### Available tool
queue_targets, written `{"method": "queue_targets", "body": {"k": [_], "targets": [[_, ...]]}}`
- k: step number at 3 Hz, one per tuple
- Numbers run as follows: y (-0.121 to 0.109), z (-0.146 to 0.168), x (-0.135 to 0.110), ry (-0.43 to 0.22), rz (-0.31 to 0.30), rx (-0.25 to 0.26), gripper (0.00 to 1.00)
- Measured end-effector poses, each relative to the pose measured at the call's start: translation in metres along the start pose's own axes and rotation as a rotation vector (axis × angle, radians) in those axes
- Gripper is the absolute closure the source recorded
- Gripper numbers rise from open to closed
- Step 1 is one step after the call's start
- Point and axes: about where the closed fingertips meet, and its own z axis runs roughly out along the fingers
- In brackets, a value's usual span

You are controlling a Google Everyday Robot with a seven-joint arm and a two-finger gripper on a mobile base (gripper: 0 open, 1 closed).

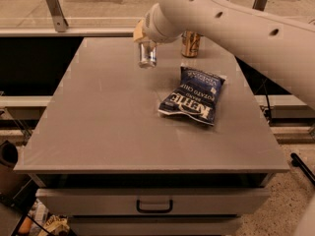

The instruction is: Place redbull can upright

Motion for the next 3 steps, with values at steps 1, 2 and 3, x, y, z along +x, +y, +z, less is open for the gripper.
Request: {"method": "queue_targets", "body": {"k": [1,2,3], "targets": [[-0.001,-0.009,-0.012,-0.095,-0.063,-0.079,1.00],[0.005,-0.014,-0.023,-0.193,-0.159,-0.146,1.00],[0.021,-0.019,-0.029,-0.278,-0.283,-0.176,1.00]]}}
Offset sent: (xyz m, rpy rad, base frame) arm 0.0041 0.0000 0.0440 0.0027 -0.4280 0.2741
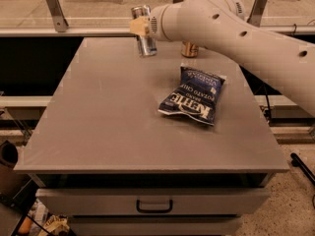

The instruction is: Place redbull can upright

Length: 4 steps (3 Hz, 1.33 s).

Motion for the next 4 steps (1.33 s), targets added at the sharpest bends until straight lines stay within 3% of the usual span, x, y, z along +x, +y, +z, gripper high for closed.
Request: {"method": "queue_targets", "body": {"k": [2,3,4], "targets": [[0.038,0.013,-0.011,-0.083,-0.215,-0.033,1.00],[0.048,0.024,-0.006,-0.140,-0.259,-0.054,1.00],[0.057,0.036,-0.005,-0.240,-0.273,-0.083,1.00]]}}
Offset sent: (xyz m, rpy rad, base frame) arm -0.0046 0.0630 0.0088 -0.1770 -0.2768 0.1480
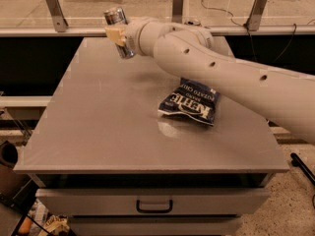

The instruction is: Place redbull can upright

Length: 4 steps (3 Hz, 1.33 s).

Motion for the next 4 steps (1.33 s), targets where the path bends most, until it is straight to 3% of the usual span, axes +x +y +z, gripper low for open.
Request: {"method": "queue_targets", "body": {"k": [2,4], "targets": [[0.012,0.007,0.012,-0.129,0.017,-0.017,1.00],[0.020,0.005,0.022,-0.159,0.024,-0.013,1.00]]}}
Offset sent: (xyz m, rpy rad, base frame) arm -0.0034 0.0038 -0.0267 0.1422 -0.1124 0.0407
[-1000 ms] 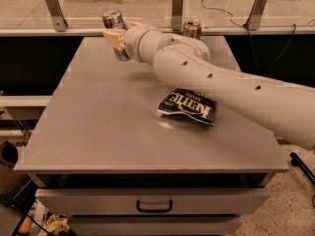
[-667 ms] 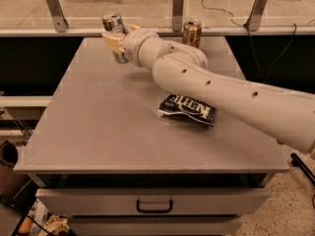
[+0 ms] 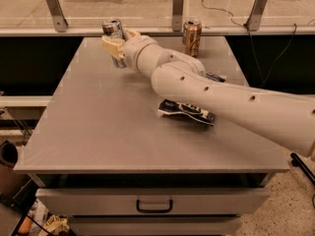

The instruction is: Place redbull can upright

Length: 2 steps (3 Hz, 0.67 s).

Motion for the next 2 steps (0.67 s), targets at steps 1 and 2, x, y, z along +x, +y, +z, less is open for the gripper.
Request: {"method": "queue_targets", "body": {"k": [1,2], "targets": [[0.007,0.000,0.001,-0.006,-0.008,0.005,1.00],[0.019,0.004,0.001,-0.022,-0.019,0.002,1.00]]}}
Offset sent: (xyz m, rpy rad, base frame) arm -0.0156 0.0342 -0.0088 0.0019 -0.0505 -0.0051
